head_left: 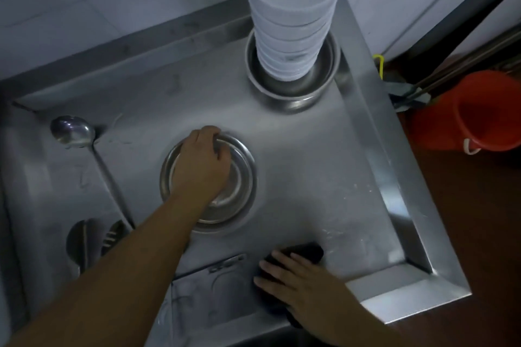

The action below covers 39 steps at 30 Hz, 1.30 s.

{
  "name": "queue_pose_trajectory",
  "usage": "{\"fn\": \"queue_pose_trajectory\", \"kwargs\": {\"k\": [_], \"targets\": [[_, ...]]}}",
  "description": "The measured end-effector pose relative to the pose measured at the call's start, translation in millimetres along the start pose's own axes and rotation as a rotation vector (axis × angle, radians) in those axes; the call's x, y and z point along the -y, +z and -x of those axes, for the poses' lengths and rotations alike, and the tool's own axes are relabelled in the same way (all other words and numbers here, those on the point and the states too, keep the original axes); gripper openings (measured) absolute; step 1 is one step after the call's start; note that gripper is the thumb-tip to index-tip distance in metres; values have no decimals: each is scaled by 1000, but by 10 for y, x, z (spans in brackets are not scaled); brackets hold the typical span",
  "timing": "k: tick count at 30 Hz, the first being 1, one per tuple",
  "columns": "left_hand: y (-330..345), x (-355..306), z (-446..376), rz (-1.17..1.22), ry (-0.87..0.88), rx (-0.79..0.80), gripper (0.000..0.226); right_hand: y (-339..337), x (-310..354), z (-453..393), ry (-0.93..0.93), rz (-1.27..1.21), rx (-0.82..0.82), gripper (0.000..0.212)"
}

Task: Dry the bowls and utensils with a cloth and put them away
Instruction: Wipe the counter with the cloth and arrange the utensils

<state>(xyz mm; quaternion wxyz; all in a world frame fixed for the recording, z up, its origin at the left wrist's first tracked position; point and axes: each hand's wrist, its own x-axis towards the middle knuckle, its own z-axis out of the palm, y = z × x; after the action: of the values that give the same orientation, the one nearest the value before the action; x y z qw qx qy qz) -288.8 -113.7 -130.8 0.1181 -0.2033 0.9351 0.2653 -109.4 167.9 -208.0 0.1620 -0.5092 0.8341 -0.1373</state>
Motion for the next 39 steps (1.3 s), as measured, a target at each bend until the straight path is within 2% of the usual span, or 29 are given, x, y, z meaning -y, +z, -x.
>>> {"fn": "queue_pose_trajectory", "kwargs": {"k": [2,5,6,8,10,13,14,18,21,23,26,33,39], "targets": [[-20,-94,-66,80,-50,6,34,-133,-300,0,-4,36,-23,79],[-19,-250,-206,209,-91,10,37,-449,-936,-93,325,40,-173,93],[-9,-307,-260,236,-113,14,37,-571,-1144,-128,456,44,-234,91],[58,-408,-373,300,-173,15,39,-779,-1433,-232,675,13,-344,71],[149,-511,-492,468,-281,30,37,-880,-1555,-457,754,-42,-368,58],[277,-663,-643,852,-394,107,12,-924,-1564,-747,796,-114,-374,59],[309,-702,-692,892,-398,96,5,-934,-1563,-786,806,-115,-371,60],[434,-860,-879,930,-412,56,15,-943,-1555,-774,815,-106,-399,60],[445,-958,-939,1121,-513,85,11,-950,-1540,-783,815,-90,-407,59],[445,-984,-960,1148,-545,66,13,-953,-1539,-784,811,-79,-402,60],[392,-1000,-965,1212,-589,27,3,-991,-1533,-781,808,-72,-395,61],[244,-629,-903,1096,-565,-13,4,-1042,-1495,-812,818,-79,-391,62],[70,-79,-870,891,-522,-77,8,-989,-1522,-806,800,-77,-438,61]]}}
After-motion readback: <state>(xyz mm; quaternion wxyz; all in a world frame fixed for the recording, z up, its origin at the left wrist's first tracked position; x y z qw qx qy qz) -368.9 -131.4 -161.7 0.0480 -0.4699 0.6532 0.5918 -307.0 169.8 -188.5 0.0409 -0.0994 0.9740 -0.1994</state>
